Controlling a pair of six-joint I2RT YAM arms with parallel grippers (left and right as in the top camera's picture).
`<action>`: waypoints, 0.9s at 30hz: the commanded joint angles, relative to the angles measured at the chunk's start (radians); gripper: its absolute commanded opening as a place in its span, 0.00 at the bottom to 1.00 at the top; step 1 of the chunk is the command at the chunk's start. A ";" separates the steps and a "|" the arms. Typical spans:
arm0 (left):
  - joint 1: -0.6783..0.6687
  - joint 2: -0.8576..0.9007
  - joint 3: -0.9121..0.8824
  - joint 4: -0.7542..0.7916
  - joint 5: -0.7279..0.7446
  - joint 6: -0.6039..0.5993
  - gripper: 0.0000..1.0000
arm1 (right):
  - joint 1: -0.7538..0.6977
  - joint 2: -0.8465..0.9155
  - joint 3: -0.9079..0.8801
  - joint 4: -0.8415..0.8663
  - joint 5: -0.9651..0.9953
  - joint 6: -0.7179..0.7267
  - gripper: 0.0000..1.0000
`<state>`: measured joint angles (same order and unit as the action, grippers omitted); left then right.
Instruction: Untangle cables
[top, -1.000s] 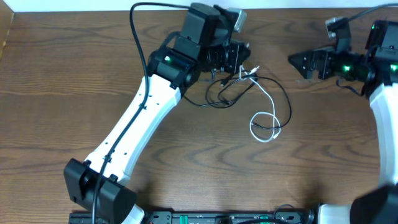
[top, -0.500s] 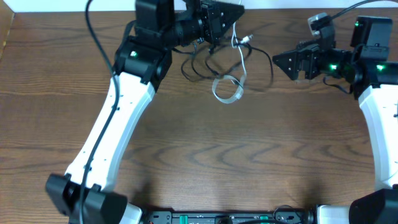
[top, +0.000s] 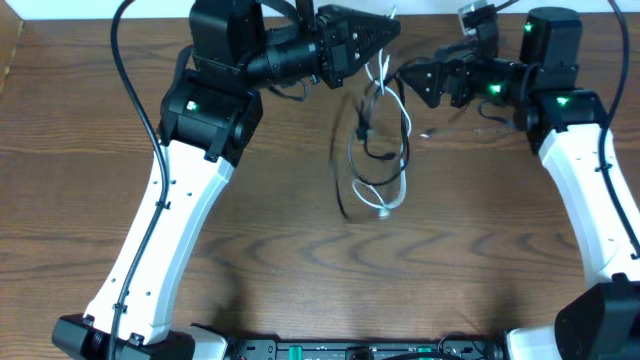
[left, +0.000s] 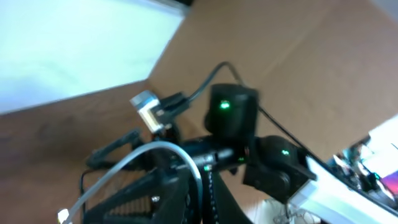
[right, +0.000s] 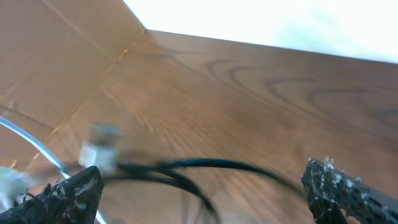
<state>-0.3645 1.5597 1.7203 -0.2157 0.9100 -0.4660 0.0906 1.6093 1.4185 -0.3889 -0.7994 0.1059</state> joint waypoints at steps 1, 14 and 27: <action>0.000 -0.002 0.025 -0.031 -0.066 0.027 0.07 | 0.020 0.000 0.006 0.004 -0.024 0.058 0.99; 0.000 -0.002 0.025 -0.031 -0.066 0.027 0.07 | 0.116 0.054 0.006 0.031 -0.023 0.081 0.99; 0.004 -0.005 0.025 0.061 -0.111 -0.027 0.07 | 0.165 0.241 0.006 0.011 -0.019 0.111 0.93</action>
<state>-0.3645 1.5600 1.7206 -0.1959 0.8082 -0.4694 0.2501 1.8107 1.4185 -0.3775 -0.8150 0.2031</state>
